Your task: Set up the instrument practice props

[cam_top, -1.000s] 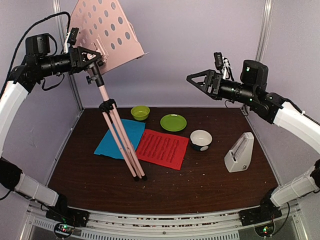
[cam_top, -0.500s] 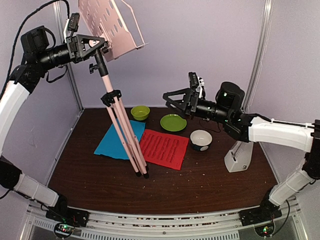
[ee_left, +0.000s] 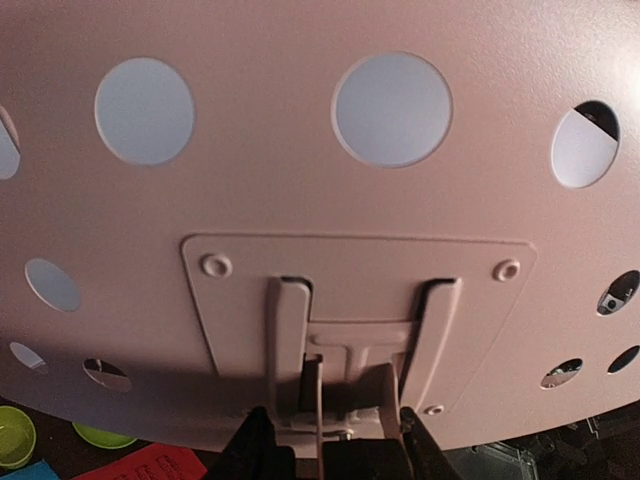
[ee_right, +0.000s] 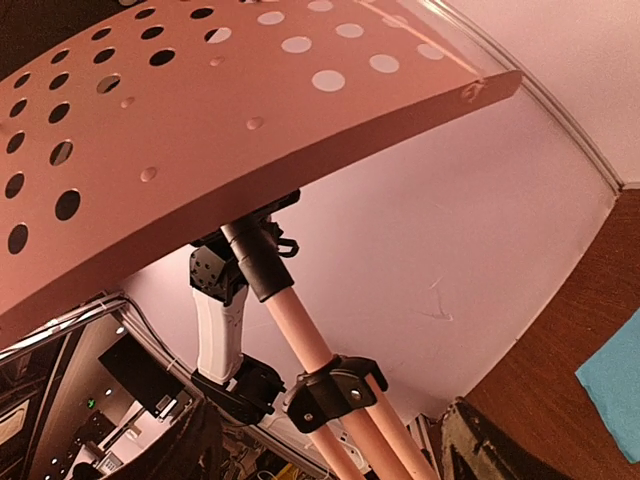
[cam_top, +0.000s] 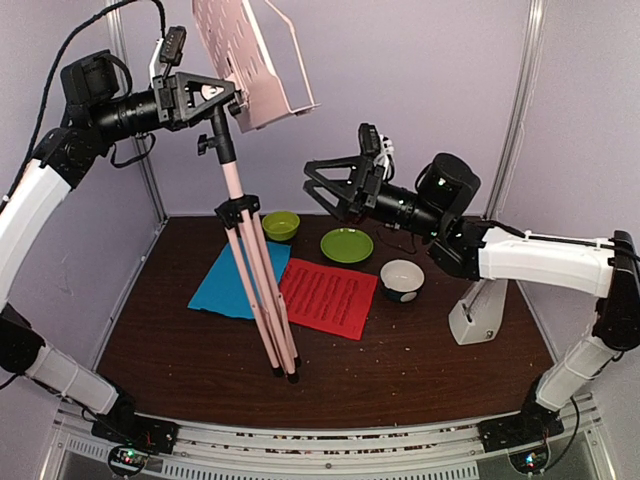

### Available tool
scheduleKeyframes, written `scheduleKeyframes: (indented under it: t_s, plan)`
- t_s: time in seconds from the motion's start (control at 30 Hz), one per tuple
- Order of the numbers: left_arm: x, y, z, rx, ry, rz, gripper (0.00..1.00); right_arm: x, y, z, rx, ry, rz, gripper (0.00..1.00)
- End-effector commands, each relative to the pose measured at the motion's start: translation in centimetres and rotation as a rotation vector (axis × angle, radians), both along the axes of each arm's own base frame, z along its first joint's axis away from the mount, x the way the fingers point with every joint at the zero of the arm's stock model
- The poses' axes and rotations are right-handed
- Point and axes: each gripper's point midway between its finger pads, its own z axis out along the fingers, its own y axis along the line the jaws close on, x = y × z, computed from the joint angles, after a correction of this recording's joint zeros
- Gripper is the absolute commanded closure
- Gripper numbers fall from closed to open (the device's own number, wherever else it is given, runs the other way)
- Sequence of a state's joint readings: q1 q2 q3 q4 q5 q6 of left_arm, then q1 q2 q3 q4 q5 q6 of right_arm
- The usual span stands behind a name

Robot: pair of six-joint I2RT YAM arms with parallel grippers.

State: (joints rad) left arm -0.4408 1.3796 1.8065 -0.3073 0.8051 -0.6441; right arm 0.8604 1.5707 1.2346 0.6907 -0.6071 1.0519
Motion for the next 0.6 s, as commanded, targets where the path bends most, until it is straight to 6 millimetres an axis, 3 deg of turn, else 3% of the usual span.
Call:
scheduleKeyframes:
  t_s: [0.0, 0.1, 0.23, 0.37, 0.57]
  plan:
    - [-5.6, 1.8, 7.9, -0.147, -0.335, -0.046, 1.00, 0.7, -4.3, 0.8, -0.062, 0.056, -0.061, 0.24]
    - [-6.3, 1.5, 7.1, -0.106, -0.365, -0.064, 1.00, 2.5, -7.3, 0.9, -0.203, 0.210, -0.156, 0.23]
    - [-7.3, 1.4, 6.3, -0.070, -0.433, -0.063, 1.00, 2.0, -8.9, 4.1, -0.152, 0.414, -0.123, 0.21]
    - [-7.7, 0.8, 4.8, -0.007, -0.492, -0.059, 1.00, 0.5, -8.4, 6.2, -0.096, 0.526, -0.055, 0.20]
    - [-8.3, -0.3, 3.9, 0.014, -0.546, -0.068, 1.00, -1.4, -5.9, 5.1, -0.160, 0.618, 0.017, 0.18]
